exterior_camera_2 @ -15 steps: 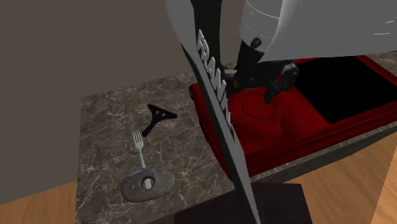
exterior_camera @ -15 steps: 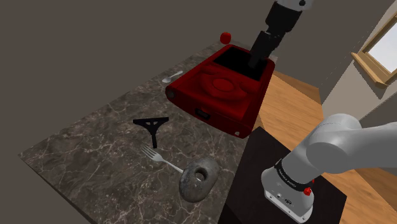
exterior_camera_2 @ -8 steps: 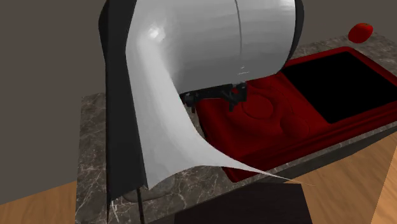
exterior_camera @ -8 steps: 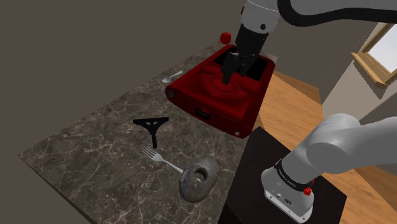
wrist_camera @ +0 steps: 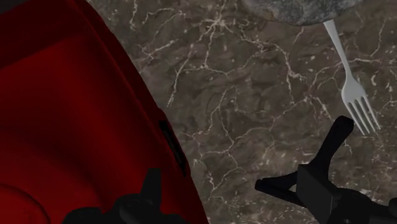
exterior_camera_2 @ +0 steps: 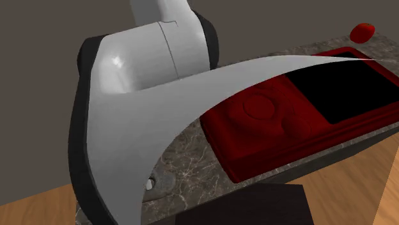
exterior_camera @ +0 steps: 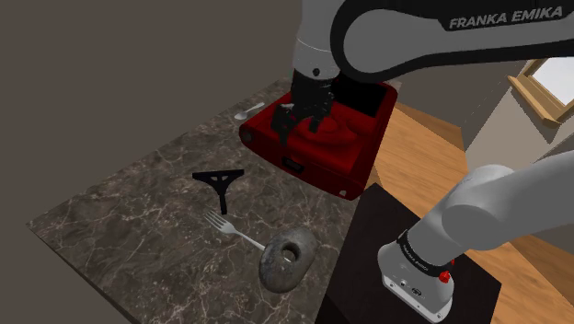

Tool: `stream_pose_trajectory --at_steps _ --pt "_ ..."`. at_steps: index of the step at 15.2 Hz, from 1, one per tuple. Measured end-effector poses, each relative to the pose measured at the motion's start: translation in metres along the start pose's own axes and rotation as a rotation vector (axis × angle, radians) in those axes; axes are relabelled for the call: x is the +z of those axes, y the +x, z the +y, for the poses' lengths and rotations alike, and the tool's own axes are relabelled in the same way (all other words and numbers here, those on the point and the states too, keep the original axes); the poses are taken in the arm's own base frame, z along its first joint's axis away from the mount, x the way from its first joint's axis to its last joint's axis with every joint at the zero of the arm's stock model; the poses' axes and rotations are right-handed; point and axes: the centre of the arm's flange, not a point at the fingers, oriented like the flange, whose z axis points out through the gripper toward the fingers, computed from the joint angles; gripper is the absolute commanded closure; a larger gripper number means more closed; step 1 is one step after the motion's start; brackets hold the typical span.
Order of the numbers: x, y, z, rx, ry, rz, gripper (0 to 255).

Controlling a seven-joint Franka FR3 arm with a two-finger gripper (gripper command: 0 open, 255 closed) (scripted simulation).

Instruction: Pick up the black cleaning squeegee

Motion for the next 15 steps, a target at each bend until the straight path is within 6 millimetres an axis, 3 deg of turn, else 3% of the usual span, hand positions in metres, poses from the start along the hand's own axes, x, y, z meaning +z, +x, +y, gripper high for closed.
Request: stream_pose_trajectory --at_steps 6,15 --pt "0.048 0.020 -0.064 0.064 -0.024 -0.020 0" --pt "0.124 0.068 -0.151 0.161 -0.053 -0.050 0"
